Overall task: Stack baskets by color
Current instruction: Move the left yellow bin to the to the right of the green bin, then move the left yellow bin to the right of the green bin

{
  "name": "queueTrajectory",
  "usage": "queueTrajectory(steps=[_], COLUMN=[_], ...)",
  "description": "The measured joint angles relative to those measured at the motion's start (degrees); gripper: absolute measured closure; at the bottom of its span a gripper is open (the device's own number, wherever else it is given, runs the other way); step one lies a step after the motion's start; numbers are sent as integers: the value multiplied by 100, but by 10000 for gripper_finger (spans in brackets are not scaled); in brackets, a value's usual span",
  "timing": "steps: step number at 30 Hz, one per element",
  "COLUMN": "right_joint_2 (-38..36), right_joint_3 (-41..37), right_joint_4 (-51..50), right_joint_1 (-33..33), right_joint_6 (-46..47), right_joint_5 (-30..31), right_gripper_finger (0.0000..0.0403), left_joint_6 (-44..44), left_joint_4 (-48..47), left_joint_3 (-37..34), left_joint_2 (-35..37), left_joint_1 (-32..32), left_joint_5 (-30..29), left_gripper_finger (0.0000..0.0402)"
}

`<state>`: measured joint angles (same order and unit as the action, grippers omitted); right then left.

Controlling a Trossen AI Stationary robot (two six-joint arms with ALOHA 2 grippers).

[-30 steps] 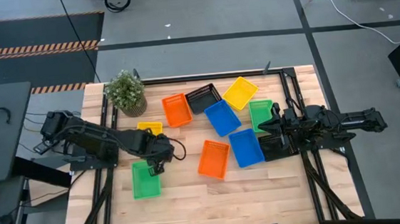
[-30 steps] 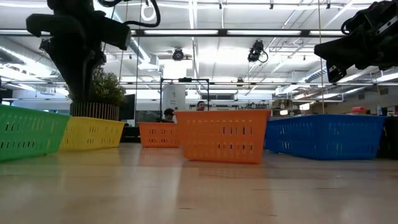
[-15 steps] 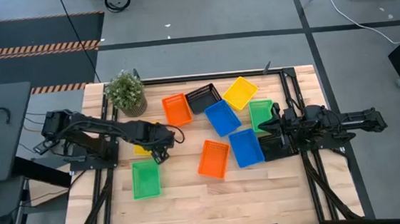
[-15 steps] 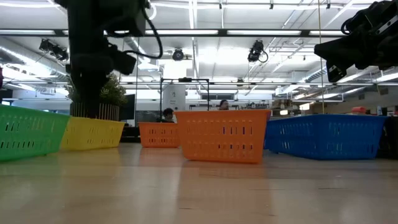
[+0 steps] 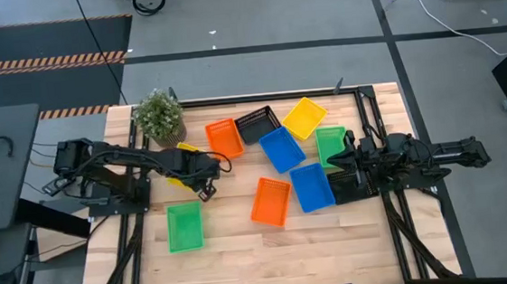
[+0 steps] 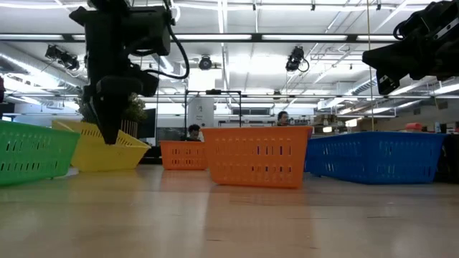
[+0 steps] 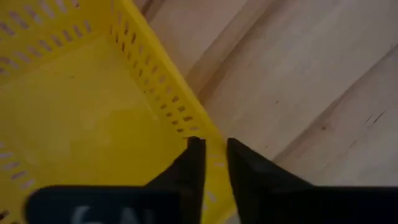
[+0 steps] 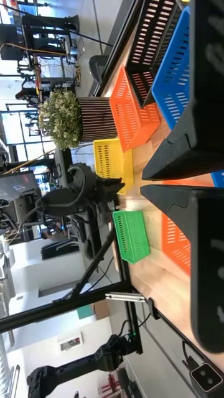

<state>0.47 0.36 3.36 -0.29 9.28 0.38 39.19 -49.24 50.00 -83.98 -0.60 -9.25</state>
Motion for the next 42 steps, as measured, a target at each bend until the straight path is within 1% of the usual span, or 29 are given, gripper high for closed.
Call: queueTrajectory(steps=[2,3,11,14,17,20,22,25,27,28,31,33,35,39,42], right_joint_2=[0,0,0,0,0,0,0,0,0,0,0,0,-1,0,0], right_joint_3=[0,0,2,2,1,2,1,1,0,0,0,0,0,2,0], right_joint_4=[0,0,0,0,0,0,-2,-2,0,-2,-2,0,-2,-2,-2], right_joint_1=[0,2,0,1,2,2,2,2,2,2,0,1,1,1,1], right_joint_6=[0,-2,0,-1,0,0,0,0,-2,0,-1,-1,-1,-1,0], right_joint_5=[0,0,0,0,0,0,0,0,0,0,0,0,0,0,0], right_gripper_finger=[374,374,374,374,374,374,374,374,374,374,374,374,374,374,374], left_joint_6=[-93,-119,-346,-550,-712,-565,-513,-675,-800,-818,-875,-1027,-1266,-1706,-1941], left_joint_4=[-99,-180,-928,-1265,-1477,-1603,-1476,-1219,-1020,-917,-697,-513,-367,-120,-134], left_joint_3=[153,253,1267,1513,1473,1274,1101,792,569,457,175,40,-55,-177,-259], left_joint_2=[4,8,10,23,21,23,23,21,21,21,19,19,19,19,19], left_joint_1=[1,15,176,328,524,682,734,786,796,792,782,778,780,782,782], left_joint_5=[5,8,-12,-23,-12,-5,-8,-1,-10,-68,-477,-738,-877,-895,-895], left_gripper_finger=[386,393,396,385,350,291,245,184,159,153,158,173,191,239,291])
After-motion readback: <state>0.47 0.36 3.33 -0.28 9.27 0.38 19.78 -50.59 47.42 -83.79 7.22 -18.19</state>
